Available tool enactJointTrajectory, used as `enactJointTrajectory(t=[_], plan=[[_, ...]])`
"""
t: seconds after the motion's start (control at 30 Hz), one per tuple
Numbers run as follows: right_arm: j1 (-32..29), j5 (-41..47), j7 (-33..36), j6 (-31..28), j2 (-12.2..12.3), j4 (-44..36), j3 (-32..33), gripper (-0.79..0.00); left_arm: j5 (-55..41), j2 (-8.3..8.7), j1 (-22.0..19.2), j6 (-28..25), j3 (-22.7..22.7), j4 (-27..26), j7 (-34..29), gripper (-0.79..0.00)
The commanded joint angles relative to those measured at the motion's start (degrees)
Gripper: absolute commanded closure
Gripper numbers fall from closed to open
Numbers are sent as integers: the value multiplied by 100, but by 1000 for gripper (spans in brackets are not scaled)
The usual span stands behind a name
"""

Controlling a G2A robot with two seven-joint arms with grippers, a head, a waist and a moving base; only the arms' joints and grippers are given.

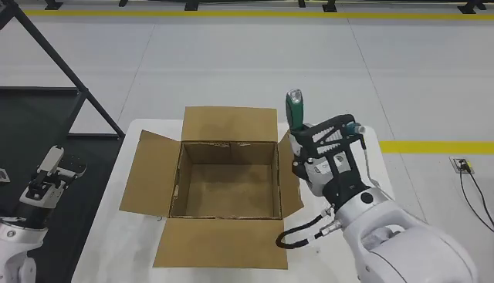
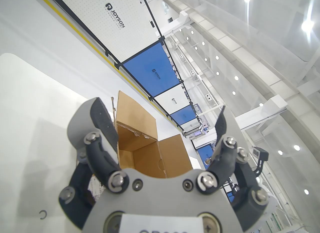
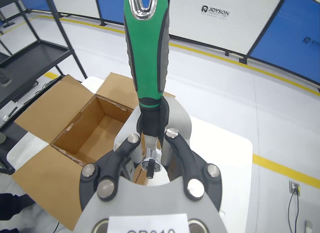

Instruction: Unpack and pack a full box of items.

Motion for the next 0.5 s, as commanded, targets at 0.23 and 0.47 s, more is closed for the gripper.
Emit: enactJointTrajectory(t=[0.23,0.47], plan=[[1598,612,407,-121,-397,1923,-1611,0,0,0,0,0,0,0,0,-785],[2592,1056,161,216,-865,3887,-2538,0,0,0,0,0,0,0,0,-785]])
